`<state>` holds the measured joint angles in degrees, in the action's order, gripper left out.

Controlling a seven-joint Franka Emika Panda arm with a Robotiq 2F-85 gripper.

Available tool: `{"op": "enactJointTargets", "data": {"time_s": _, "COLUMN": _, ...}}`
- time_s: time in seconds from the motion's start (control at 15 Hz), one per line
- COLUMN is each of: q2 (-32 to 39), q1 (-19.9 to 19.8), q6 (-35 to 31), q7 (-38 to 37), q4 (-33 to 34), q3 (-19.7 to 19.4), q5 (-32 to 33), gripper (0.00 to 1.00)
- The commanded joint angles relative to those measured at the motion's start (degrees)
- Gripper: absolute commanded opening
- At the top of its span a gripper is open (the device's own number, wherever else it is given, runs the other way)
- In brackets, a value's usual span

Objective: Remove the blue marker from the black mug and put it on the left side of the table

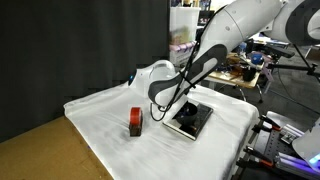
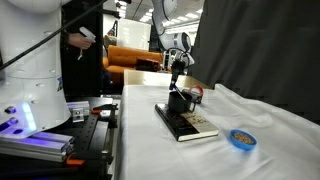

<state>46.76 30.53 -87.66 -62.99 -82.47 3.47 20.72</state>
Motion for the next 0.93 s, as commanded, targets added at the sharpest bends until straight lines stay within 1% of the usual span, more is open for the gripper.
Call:
{"op": "enactJointTargets", "data": {"time_s": 0.0, "q2": 0.41, "q1": 0.16, "q6": 1.33, "q7": 0.83, "q4": 1.7, "q3": -0.18, "q5": 1.47, "gripper": 0.05}}
{"op": "enactJointTargets", "data": {"time_s": 0.87, "q2": 0.97, "q1": 0.0, "q6": 1.66, "q7": 1.58, "q4": 3.46, "q3": -1.17, "q5": 4.2, "gripper": 0.05}}
